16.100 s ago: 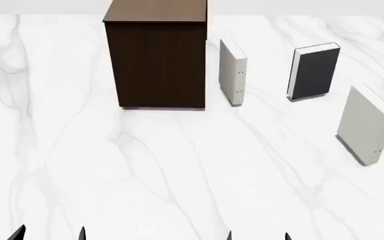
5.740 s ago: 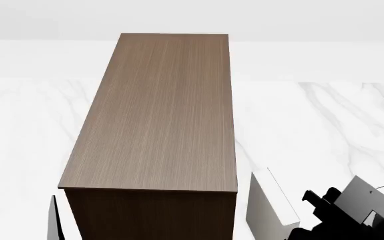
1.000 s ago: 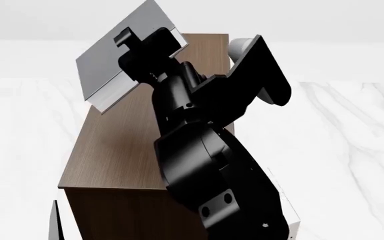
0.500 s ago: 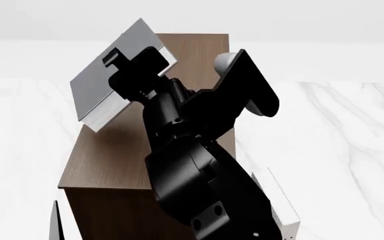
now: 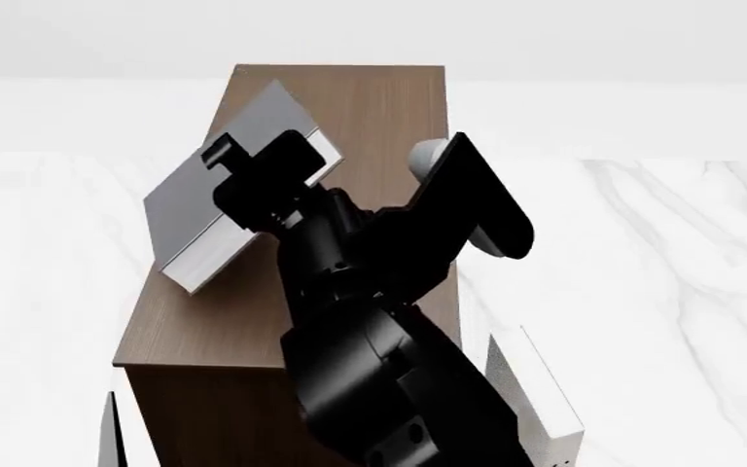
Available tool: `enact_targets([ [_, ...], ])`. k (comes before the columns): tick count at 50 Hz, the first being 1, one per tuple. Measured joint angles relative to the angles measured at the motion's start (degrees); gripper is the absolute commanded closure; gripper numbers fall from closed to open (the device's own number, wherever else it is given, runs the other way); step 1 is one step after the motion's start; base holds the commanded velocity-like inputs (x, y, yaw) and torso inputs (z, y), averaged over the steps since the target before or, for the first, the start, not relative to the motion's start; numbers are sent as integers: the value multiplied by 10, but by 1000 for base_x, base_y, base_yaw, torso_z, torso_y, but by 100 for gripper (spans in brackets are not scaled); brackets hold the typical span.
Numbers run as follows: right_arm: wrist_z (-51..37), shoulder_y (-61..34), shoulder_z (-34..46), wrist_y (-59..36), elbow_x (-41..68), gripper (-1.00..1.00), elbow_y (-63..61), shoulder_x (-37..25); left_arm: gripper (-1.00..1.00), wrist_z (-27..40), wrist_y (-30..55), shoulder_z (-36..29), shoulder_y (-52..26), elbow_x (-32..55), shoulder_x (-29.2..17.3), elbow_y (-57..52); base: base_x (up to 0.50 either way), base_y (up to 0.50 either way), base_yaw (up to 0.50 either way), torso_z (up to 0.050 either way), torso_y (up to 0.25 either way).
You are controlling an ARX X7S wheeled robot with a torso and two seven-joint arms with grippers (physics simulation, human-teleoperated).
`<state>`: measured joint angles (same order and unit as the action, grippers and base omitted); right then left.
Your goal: Pick up the book in the middle and place it on the cabinet shelf.
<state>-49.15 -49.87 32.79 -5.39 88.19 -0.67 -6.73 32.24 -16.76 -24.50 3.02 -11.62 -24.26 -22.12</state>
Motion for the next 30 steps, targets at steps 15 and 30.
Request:
enact_targets([
  [15,9,15,7,5,-17,100,-14,-4,-100,2,0,-1,-1,2,-1,4,0,0,0,0,0],
  [30,22,24,20,10,-31,100,-19,-19,-100,4,2,-3,-3,4,-2,5,0,0,-1,0,0],
])
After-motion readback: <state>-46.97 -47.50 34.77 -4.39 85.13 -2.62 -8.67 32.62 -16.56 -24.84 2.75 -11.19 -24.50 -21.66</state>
